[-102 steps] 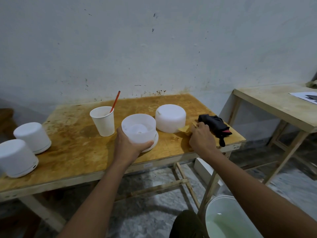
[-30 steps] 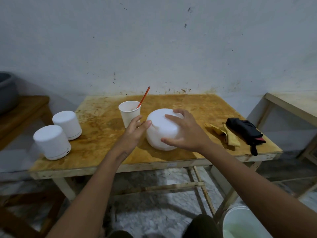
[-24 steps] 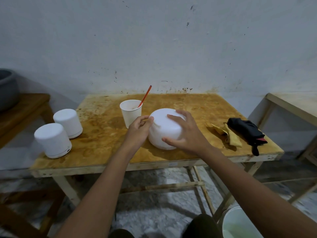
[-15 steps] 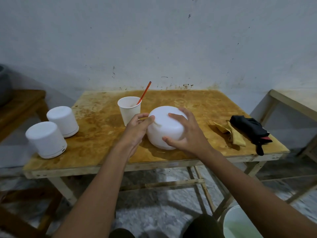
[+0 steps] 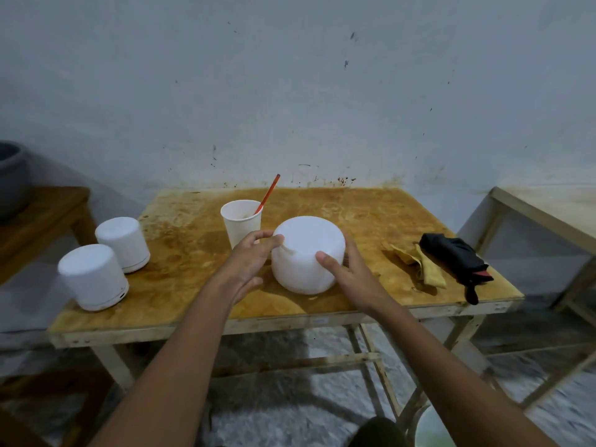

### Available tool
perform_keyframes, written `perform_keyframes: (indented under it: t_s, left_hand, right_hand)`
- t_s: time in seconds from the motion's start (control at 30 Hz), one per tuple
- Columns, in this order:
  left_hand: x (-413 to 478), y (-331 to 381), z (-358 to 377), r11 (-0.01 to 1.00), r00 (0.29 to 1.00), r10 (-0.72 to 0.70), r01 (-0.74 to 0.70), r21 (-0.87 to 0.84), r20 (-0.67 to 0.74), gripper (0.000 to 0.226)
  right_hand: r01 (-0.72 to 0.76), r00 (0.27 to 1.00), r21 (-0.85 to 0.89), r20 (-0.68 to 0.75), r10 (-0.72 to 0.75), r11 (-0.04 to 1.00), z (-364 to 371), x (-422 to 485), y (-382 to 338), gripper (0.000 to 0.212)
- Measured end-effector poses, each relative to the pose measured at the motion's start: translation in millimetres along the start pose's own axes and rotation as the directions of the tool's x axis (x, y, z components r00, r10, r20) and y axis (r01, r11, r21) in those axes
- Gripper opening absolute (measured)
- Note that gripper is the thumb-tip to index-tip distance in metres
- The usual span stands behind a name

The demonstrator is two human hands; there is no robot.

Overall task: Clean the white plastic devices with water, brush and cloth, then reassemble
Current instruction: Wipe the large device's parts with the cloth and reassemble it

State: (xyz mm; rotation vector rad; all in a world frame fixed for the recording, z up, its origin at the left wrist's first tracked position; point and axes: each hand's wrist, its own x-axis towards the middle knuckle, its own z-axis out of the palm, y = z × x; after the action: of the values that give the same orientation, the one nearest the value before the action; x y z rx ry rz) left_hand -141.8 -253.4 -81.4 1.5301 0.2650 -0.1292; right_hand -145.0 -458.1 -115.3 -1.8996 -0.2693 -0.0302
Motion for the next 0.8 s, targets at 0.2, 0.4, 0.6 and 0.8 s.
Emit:
perform_keyframes:
  t_s: [0.2, 0.4, 0.6, 0.8]
  left_hand:
    - [1.8, -2.7, 12.2, 0.993, 0.995, 0.047, -0.037, 0.11, -0.086, 0.038]
    - [16.4, 8.5, 48.2, 0.989, 0.988, 0.099, -0.085, 0.124, -0.117, 0.034]
    - [65.5, 30.8, 110.1, 0.993, 0.983, 0.106, -0.096, 0.074, -0.149, 0.039]
    - [118.3, 37.9, 145.8, 0.994, 0.982, 0.059, -0.042, 0.098, -0.177, 0.031]
  right_hand:
    - [-0.081, 0.996, 0.109, -0.025, 0.085, 0.991, -0.4, -0.4, -2.0, 0.072]
    - [-0.135, 0.983, 0.123, -0.108, 0.148, 0.983, -33.0, 18.4, 3.4, 0.076]
    - [-0.212, 0.966, 0.003, -0.15, 0.21, 0.977, -83.0, 84.7, 9.2, 0.1]
    - [-0.242, 0.959, 0.013, -0.151, 0.241, 0.97, -107.6, 133.9, 32.1, 0.076]
